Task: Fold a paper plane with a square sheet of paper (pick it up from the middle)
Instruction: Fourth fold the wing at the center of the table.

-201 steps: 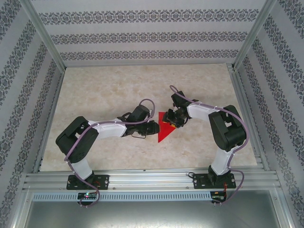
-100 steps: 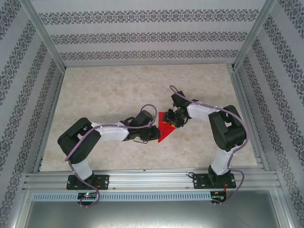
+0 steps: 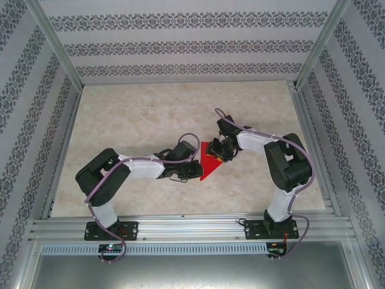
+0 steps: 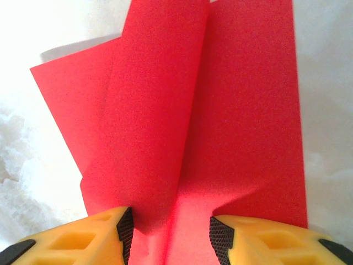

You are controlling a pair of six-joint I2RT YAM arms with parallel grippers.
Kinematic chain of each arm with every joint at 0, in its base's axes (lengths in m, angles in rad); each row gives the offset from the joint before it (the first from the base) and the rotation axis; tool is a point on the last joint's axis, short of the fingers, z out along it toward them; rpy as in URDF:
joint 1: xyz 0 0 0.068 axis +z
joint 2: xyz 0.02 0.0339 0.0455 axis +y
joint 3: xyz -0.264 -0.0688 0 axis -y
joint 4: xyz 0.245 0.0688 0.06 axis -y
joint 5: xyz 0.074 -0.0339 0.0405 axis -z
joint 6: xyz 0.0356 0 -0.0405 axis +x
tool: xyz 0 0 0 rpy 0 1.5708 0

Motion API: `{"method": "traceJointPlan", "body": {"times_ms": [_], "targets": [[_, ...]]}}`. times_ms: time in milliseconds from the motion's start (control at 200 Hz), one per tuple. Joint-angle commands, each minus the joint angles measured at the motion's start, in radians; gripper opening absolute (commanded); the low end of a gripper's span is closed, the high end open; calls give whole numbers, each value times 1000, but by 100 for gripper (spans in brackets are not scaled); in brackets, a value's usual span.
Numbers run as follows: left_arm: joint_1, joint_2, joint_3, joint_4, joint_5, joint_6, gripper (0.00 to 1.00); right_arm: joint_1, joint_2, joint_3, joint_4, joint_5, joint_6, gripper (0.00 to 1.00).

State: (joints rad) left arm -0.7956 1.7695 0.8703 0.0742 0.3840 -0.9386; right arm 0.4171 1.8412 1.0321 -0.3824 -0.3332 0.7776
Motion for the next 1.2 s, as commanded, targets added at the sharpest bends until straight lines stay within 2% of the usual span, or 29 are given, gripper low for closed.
{"method": "traceJointPlan", "body": {"times_ms": [0, 325, 714, 1194], "targets": [[-22, 23, 27, 2, 4, -18, 14, 17, 185, -102, -38, 160, -28, 48], [-25, 31, 25, -11, 5, -28, 11, 17, 190, -105, -36, 161, -26, 48], [2, -62, 46, -73, -24, 10, 21, 17, 197, -102, -41, 163, -28, 48], [12, 53, 169, -74, -34, 44, 13, 20, 200, -105, -39, 163, -25, 48]]}}
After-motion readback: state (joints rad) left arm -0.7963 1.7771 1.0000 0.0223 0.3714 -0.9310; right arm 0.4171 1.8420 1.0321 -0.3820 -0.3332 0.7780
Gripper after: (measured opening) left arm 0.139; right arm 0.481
